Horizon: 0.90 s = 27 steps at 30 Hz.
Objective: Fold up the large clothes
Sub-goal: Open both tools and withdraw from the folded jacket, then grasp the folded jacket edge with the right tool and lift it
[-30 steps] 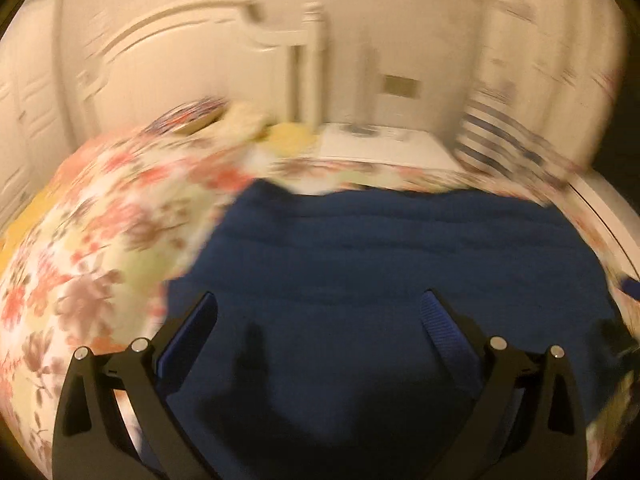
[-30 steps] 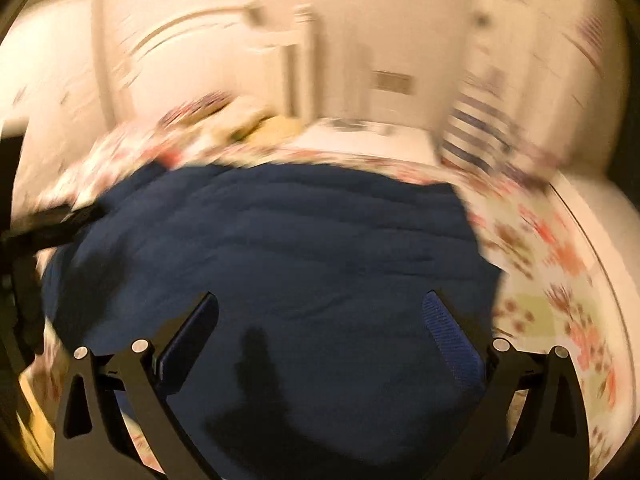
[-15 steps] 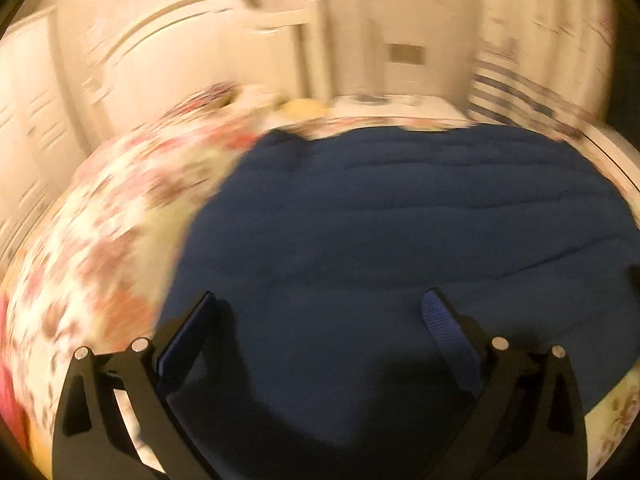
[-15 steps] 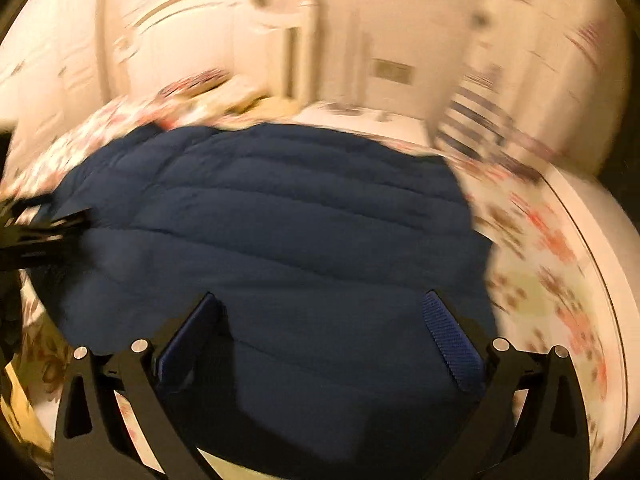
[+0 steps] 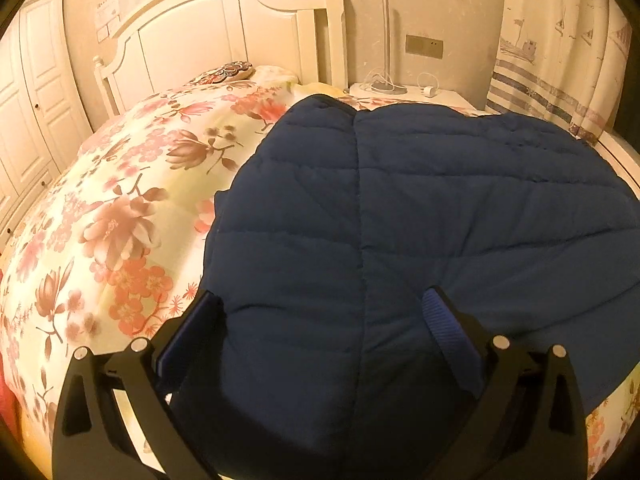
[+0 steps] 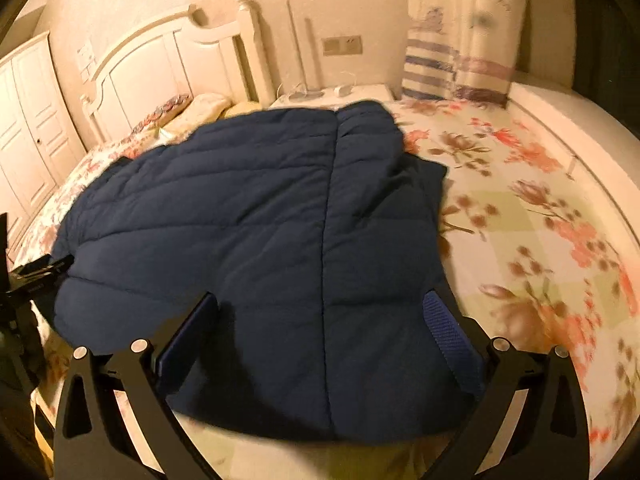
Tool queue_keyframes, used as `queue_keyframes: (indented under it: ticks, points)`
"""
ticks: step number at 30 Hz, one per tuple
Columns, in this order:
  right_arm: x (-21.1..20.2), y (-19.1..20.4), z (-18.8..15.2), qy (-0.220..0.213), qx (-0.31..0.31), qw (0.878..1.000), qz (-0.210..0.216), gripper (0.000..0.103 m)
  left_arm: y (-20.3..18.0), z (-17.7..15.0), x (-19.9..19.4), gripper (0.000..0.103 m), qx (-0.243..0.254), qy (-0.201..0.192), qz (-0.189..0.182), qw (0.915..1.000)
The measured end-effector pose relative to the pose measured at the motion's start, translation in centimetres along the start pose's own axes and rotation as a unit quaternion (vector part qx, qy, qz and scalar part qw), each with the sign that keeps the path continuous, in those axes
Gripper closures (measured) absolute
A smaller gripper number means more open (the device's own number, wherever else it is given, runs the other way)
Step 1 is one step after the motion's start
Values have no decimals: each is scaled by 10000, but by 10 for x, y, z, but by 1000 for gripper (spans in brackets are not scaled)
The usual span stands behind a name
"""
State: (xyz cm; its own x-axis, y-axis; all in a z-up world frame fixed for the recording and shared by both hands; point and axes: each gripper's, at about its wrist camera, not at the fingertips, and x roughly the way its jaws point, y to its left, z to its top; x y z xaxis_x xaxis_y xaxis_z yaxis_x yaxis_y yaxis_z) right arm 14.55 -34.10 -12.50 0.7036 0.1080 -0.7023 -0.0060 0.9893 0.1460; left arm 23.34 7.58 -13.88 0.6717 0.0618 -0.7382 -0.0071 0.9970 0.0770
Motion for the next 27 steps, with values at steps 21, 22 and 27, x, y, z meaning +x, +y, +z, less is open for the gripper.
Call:
queue_keyframes:
  ticks: [21, 22, 27]
  points:
    - [8, -8, -30, 274, 1584, 9844, 712, 4, -1, -2, -3, 2, 4, -20, 3, 10000]
    - [14, -11, -24, 246, 1778, 9808, 762, 4, -2, -2, -3, 2, 18, -13, 1, 10000]
    - [41, -40, -2, -463, 3108, 9458, 817, 4, -3, -2, -2, 2, 64, 10, -42, 10000]
